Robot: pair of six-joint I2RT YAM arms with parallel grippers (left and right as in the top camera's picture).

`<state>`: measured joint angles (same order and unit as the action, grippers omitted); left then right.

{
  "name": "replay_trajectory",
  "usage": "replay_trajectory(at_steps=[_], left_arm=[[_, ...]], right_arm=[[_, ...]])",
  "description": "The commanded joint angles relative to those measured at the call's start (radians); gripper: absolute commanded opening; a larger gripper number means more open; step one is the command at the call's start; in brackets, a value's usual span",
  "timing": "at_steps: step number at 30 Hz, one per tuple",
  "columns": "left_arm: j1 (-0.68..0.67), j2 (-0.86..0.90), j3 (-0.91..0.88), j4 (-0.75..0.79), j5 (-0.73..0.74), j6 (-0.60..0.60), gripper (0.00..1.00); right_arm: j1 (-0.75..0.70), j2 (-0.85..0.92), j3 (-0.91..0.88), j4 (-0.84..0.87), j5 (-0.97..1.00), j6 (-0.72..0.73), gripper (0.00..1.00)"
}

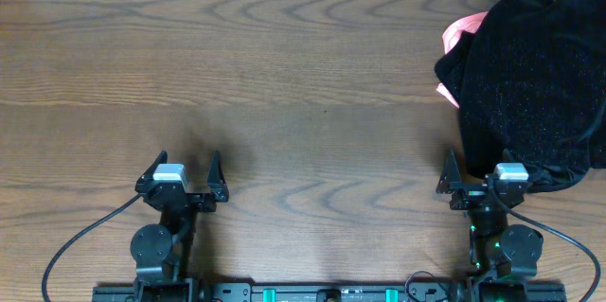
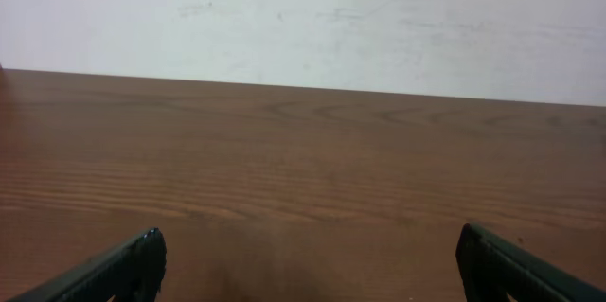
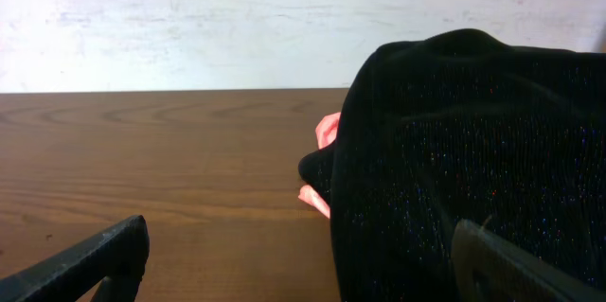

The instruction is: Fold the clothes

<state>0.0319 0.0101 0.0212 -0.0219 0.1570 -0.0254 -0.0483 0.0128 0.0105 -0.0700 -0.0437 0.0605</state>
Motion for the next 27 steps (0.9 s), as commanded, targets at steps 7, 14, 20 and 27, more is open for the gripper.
replay_trajectory(at_steps=[7, 14, 20, 27], left_arm=[[0.004, -0.004, -0.017, -0.032, 0.014, 0.003, 0.98], [0.004, -0.004, -0.017, -0.032, 0.014, 0.003, 0.98], [0.004, -0.004, -0.017, -0.032, 0.014, 0.003, 0.98], [0.005, -0.004, -0.017, -0.027, 0.013, 0.003, 0.98]], right_arm=[[0.008, -0.006, -0.005, 0.003, 0.109, -0.011, 0.99], [0.008, -0.006, -0.005, 0.003, 0.107, -0.010, 0.99], [0.008, -0.006, -0.005, 0.004, 0.107, -0.010, 0.99], [0.008, -0.006, -0.005, 0.007, 0.106, -0.008, 0.99]])
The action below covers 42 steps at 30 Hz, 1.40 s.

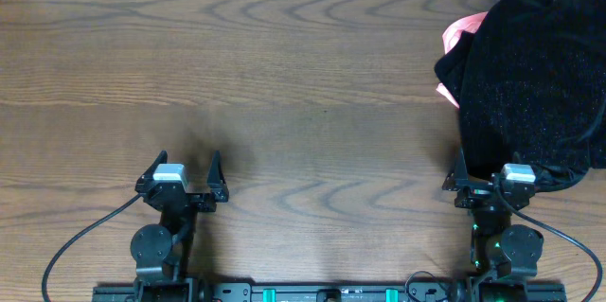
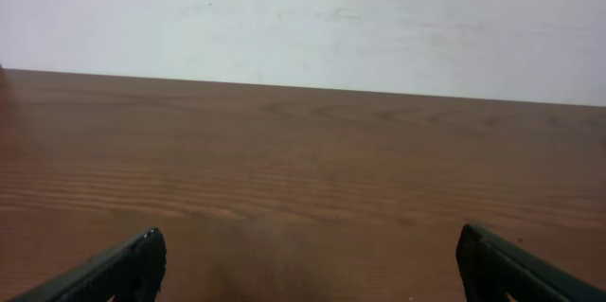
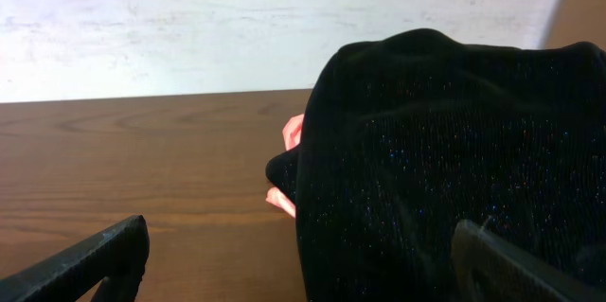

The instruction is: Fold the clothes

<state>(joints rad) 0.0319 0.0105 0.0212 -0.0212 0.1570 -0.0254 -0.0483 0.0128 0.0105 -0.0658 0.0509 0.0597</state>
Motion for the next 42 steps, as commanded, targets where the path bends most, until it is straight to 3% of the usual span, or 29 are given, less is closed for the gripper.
replay_trajectory(at_steps=[1, 7, 13, 20, 25, 31, 38, 42], left_arm=[[0.005, -0.005, -0.017, -0.019, 0.013, 0.003, 0.98], [0.004, -0.005, -0.017, 0.010, 0.054, -0.014, 0.98], [0.004, -0.005, -0.015, 0.027, 0.196, -0.021, 0.98], [0.004, 0.071, 0.065, 0.026, 0.218, -0.066, 0.98], [0.004, 0.293, 0.213, 0.022, 0.254, -0.065, 0.98], [0.004, 0.710, 0.501, -0.028, 0.423, -0.065, 0.98], [-0.021, 1.080, 0.850, -0.289, 0.506, -0.048, 0.98], [-0.068, 1.202, 1.020, -0.471, 0.505, 0.093, 0.98]], right_arm=[[0.008, -0.006, -0.005, 0.006, 0.009, -0.008, 0.99], [0.008, -0.006, -0.005, 0.081, -0.072, -0.008, 0.99], [0.008, -0.006, -0.005, 0.085, -0.108, -0.008, 0.99], [0.008, -0.002, 0.008, 0.092, -0.108, 0.010, 0.99], [0.008, 0.048, 0.074, 0.092, -0.107, 0.016, 0.99], [0.008, 0.251, 0.245, 0.072, -0.109, 0.014, 0.99], [0.008, 0.621, 0.562, -0.040, -0.140, 0.014, 0.99], [0.008, 0.861, 0.821, -0.225, -0.164, 0.013, 0.99]])
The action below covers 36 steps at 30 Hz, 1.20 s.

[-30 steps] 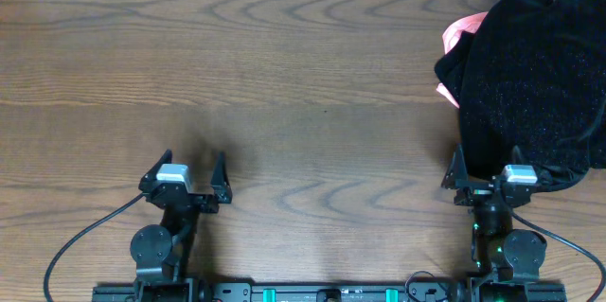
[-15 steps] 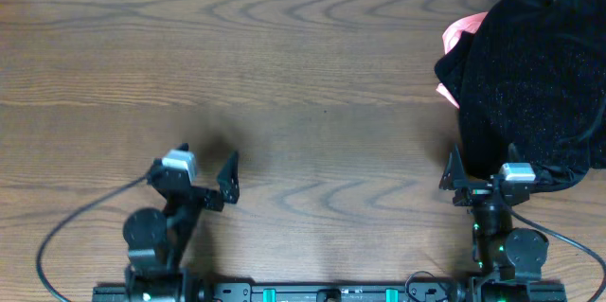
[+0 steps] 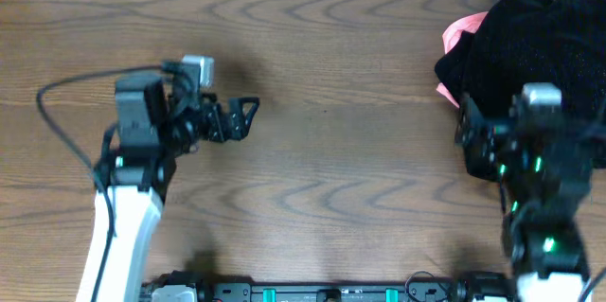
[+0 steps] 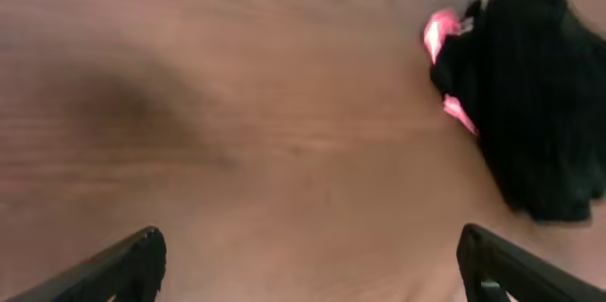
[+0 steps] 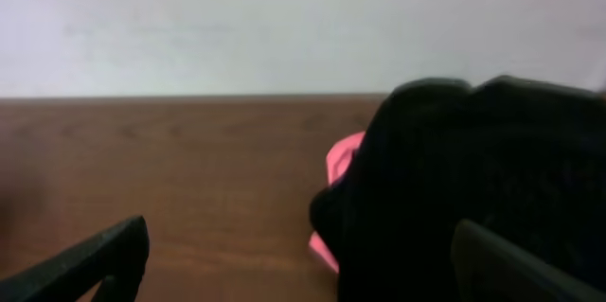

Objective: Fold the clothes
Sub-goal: 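Raise the left gripper toward center and reach the right gripper into the black clothing pile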

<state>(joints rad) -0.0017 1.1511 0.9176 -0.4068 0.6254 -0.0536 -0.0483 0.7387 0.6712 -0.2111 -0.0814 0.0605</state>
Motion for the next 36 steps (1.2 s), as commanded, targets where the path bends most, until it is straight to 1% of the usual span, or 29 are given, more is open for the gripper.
replay_trajectory(at_steps=[1, 3, 4, 6, 9, 11, 17, 21, 23, 25, 27, 32, 36], left_arm=[[-0.048, 0.081, 0.161, -0.130, 0.036, 0.169, 0.98], [-0.082, 0.116, 0.235, -0.221, 0.022, 0.256, 0.98], [-0.101, 0.126, 0.264, -0.253, 0.000, 0.274, 0.98], [-0.145, 0.137, 0.314, -0.305, -0.058, 0.291, 0.98], [-0.220, 0.135, 0.344, -0.314, -0.088, 0.301, 0.98], [-0.268, 0.135, 0.345, -0.308, -0.087, 0.304, 0.98], [-0.392, 0.135, 0.345, -0.307, -0.068, 0.303, 0.98], [-0.447, 0.136, 0.345, -0.291, -0.068, 0.303, 0.98], [-0.462, 0.137, 0.345, -0.276, -0.069, 0.303, 0.98], [-0.470, 0.143, 0.345, -0.267, -0.069, 0.303, 0.98], [-0.473, 0.158, 0.345, -0.255, -0.069, 0.304, 0.98], [-0.476, 0.230, 0.345, -0.215, -0.068, 0.301, 0.98], [-0.476, 0.303, 0.345, -0.215, -0.068, 0.276, 0.98]], right_arm=[[0.008, 0.189, 0.225, -0.137, -0.032, 0.012, 0.99], [0.008, 0.301, 0.367, -0.271, -0.032, 0.009, 0.99], [0.008, 0.349, 0.430, -0.332, -0.032, 0.008, 0.99], [0.008, 0.441, 0.556, -0.456, -0.032, 0.009, 0.99], [0.008, 0.536, 0.694, -0.589, -0.032, 0.010, 0.99], [0.008, 0.562, 0.734, -0.623, -0.038, 0.010, 0.99], [-0.008, 0.563, 0.739, -0.715, -0.066, 0.010, 0.99], [-0.084, 0.564, 0.733, -0.800, -0.065, 0.082, 0.99], [-0.153, 0.564, 0.715, -0.802, -0.065, 0.130, 0.99], [-0.216, 0.566, 0.687, -0.774, -0.064, 0.145, 0.99], [-0.273, 0.566, 0.640, -0.710, -0.054, 0.144, 0.99], [-0.370, 0.607, 0.519, -0.462, -0.053, 0.145, 0.96], [-0.428, 0.666, 0.508, -0.366, -0.053, 0.138, 0.95]])
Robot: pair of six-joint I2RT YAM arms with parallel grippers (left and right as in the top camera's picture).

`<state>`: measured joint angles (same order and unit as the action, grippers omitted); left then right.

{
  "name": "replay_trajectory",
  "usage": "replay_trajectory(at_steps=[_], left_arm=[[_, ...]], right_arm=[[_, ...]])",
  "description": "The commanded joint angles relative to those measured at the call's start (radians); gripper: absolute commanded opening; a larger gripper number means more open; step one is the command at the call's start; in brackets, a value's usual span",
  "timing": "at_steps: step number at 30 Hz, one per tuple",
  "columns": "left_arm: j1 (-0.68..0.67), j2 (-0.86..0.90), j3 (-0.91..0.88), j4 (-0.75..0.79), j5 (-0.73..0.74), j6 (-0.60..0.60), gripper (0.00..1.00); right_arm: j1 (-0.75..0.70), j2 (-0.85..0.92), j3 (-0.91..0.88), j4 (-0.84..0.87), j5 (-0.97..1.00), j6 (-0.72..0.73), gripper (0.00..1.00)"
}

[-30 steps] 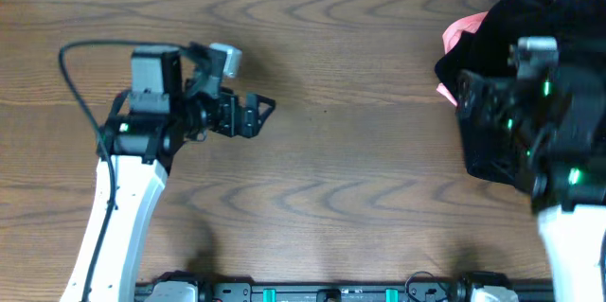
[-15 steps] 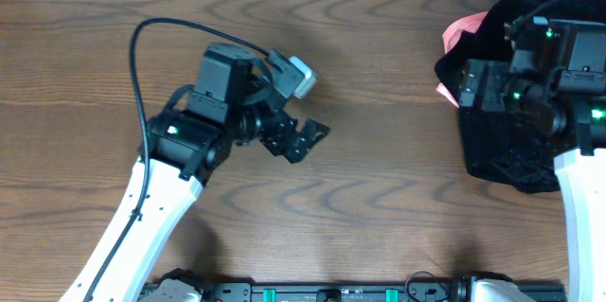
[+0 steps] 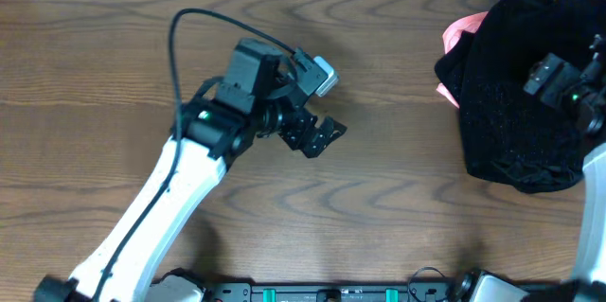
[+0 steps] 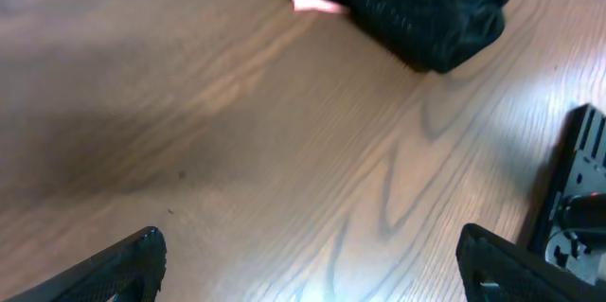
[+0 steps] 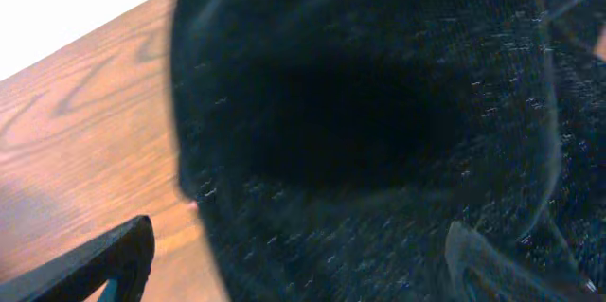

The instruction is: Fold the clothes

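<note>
A crumpled black sparkly garment [image 3: 516, 103] lies at the table's right end, with pink cloth [image 3: 461, 29] peeking from under its upper left edge. My left gripper [image 3: 320, 137] hangs open over the middle of the table, nothing between its fingers; its wrist view shows the black garment and the pink cloth [image 4: 317, 2] far ahead of the left gripper [image 4: 310, 245]. Over the black pile sits my right gripper [image 3: 553, 73]. In its own view the right gripper [image 5: 301, 245] is open, the black garment [image 5: 360, 122] filling the space ahead of it.
The brown wooden table [image 3: 114, 75] stretches left of the garments. The left arm's white link [image 3: 161, 207] crosses the lower left diagonally, its cable looping above. A black base rail [image 3: 331, 293] runs along the near edge; part of the base [image 4: 578, 198] shows in the left wrist view.
My left gripper went from the left part of the table to its middle, pointing at the garments. The right gripper moved from the pile's near-left edge to above its top right part.
Both arms first rested low at the near edge, grippers open, and the right one then edged closer to the black garment. Later both were raised, the left at far left, the right by the pile. Now the left reaches mid-table and the right hovers over the pile.
</note>
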<state>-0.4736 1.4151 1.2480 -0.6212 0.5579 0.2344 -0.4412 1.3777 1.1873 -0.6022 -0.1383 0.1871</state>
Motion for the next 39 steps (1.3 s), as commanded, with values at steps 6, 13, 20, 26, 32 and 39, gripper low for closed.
replay_trajectory(at_steps=[6, 13, 20, 26, 32, 39], left_arm=[[-0.009, 0.131, 0.014, -0.010, -0.001, -0.014, 0.98], [-0.011, 0.160, 0.014, -0.006, -0.001, -0.014, 0.98], [-0.011, 0.160, 0.014, 0.003, -0.001, -0.014, 0.98], [-0.011, 0.160, 0.014, 0.025, -0.001, -0.015, 0.98], [-0.011, 0.160, 0.014, 0.024, -0.001, -0.023, 0.98], [-0.011, 0.160, 0.014, 0.020, -0.001, -0.023, 0.98]], right_arm=[[-0.110, 0.081, -0.008, 0.163, -0.005, -0.106, 0.94], [-0.197, 0.157, -0.008, 0.283, -0.005, -0.256, 0.95], [-0.229, 0.254, -0.008, 0.146, -0.109, -0.134, 0.83], [-0.225, 0.242, -0.008, -0.110, -0.033, 0.136, 0.80], [-0.225, 0.239, -0.047, -0.301, 0.020, 0.254, 0.82], [-0.226, 0.239, -0.240, -0.119, 0.014, 0.273, 0.83]])
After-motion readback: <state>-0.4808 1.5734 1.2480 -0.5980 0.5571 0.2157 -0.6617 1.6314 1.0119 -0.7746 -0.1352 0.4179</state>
